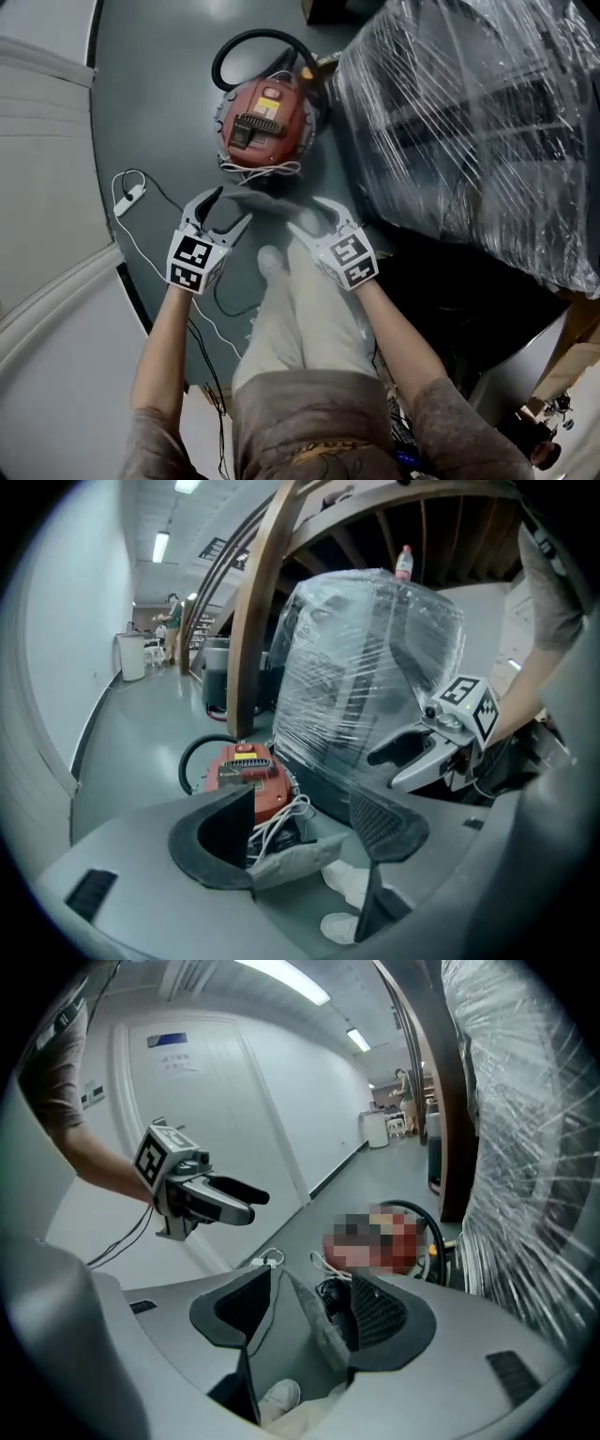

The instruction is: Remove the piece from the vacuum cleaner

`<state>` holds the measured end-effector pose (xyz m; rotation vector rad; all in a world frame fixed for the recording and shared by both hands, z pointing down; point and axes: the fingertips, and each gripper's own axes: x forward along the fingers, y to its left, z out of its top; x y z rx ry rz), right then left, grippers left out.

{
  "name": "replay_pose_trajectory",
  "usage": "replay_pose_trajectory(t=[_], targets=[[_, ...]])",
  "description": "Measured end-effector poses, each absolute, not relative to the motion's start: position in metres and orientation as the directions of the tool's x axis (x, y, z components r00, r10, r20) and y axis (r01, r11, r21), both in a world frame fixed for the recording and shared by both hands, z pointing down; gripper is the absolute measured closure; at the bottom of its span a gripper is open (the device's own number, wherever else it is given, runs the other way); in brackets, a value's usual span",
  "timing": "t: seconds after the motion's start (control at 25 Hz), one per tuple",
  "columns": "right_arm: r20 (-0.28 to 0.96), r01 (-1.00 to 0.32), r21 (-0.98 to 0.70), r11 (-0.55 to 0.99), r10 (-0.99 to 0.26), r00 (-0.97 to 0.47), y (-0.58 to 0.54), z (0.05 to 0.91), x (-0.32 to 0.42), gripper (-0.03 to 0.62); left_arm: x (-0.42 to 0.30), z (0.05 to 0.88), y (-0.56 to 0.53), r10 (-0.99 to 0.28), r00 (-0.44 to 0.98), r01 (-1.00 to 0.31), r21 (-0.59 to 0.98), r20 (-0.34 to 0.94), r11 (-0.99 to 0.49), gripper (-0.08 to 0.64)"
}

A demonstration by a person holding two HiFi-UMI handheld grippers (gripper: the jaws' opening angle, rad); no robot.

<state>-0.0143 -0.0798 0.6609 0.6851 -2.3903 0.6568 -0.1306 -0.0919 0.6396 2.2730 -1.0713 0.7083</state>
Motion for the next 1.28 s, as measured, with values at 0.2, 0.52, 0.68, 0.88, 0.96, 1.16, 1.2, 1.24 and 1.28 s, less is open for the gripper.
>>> replay_pose_trajectory(t=[0.2,0.52,0.68,0.88,0.96,1.16,1.2,1.24,1.28], targets=[[0.68,-0.542,-0.296,0.787,-0.225,-0.698,-0.064,0.743,-0.023,0.353,-0.12,0.721,-0.087,-0.432,0.57,-0.755,0.239,0.699,-0.611,0.265],[0.713,-0.484,-0.278,0.83,-0.16,-0.683,-0.062,0.831,-0.034,0.353,-0.114,0.816,-0.087,-0.329,0.553,-0.686,0.194,0.766,-0.701,0.265],[0.725,-0.453,-0.269,0.85,-0.131,-0.677,-0.067,0.86,-0.042,0.353,-0.117,0.843,-0.092,-0.292,0.545,-0.66,0.187,0.786,-0.728,0.265],[0.749,-0.4,-0.256,0.88,-0.081,-0.657,-0.067,0.883,-0.051,0.358,-0.115,0.862,-0.092,-0.214,0.539,-0.577,0.173,0.815,-0.798,0.268],[0.752,-0.385,-0.259,0.886,-0.065,-0.656,-0.066,0.886,-0.054,0.402,-0.115,0.863,-0.094,-0.201,0.534,-0.55,0.157,0.821,-0.82,0.315],[0.761,-0.383,-0.263,0.886,-0.053,-0.646,-0.065,0.891,-0.054,0.453,-0.112,0.867,-0.095,-0.164,0.518,-0.448,0.103,0.84,-0.888,0.367],[0.761,-0.38,-0.266,0.886,-0.049,-0.647,-0.064,0.891,-0.055,0.464,-0.11,0.868,-0.094,-0.152,0.517,-0.424,0.098,0.842,-0.9,0.371],[0.761,-0.377,-0.267,0.887,-0.046,-0.648,-0.063,0.891,-0.055,0.475,-0.108,0.869,-0.093,-0.138,0.517,-0.403,0.097,0.845,-0.91,0.384],[0.76,-0.374,-0.268,0.888,-0.043,-0.648,-0.062,0.891,-0.056,0.487,-0.106,0.87,-0.093,-0.126,0.517,-0.388,0.101,0.846,-0.916,0.395]])
